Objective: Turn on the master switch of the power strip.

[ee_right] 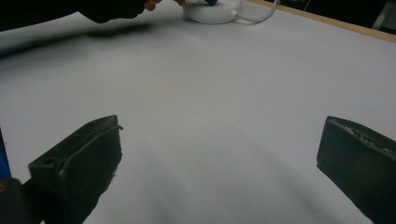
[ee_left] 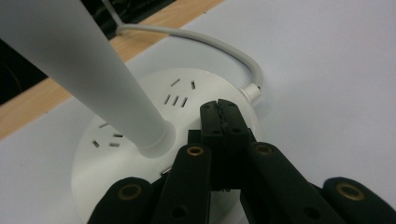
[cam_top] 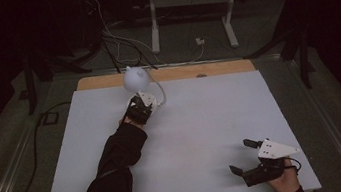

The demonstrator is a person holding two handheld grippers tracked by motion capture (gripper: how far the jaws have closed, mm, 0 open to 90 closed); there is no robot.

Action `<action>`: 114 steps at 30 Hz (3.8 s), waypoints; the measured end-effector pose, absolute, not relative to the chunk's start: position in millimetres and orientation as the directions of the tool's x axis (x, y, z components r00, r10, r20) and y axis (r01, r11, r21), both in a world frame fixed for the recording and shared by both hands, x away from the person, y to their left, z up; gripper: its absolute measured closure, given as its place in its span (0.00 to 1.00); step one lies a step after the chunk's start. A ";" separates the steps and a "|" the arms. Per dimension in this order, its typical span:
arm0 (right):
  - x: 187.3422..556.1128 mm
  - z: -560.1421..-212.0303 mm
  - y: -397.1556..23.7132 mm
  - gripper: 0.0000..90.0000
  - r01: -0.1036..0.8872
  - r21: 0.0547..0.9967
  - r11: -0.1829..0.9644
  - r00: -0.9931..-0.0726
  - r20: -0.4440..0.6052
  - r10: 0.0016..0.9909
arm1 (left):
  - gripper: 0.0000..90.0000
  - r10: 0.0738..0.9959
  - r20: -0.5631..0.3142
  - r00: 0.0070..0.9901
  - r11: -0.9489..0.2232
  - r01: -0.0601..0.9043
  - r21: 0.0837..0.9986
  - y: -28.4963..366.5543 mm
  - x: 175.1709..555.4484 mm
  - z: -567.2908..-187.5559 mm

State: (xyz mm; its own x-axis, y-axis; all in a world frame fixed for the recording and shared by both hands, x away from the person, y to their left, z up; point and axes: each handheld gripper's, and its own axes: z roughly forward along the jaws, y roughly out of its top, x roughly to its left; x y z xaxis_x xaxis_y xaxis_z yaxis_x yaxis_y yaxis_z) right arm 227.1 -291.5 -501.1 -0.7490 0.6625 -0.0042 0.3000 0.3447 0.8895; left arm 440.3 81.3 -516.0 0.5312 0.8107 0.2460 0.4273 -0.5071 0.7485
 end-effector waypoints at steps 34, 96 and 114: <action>227.2 -500.0 -292.3 0.00 0.299 0.893 0.336 -0.749 0.001 0.663 | 1.00 0.812 0.094 0.576 -0.400 0.434 0.807 86.8 426.6 -474.2; 225.1 -496.6 -286.3 0.00 0.289 0.902 0.322 -0.750 0.005 0.661 | 0.00 0.689 -0.070 0.722 -0.412 0.469 0.781 172.4 334.9 -467.3; 222.9 -496.1 -284.4 0.00 0.272 0.905 0.327 -0.753 -0.012 0.658 | 0.00 0.692 -0.069 0.718 -0.378 0.442 0.813 197.5 272.8 -494.0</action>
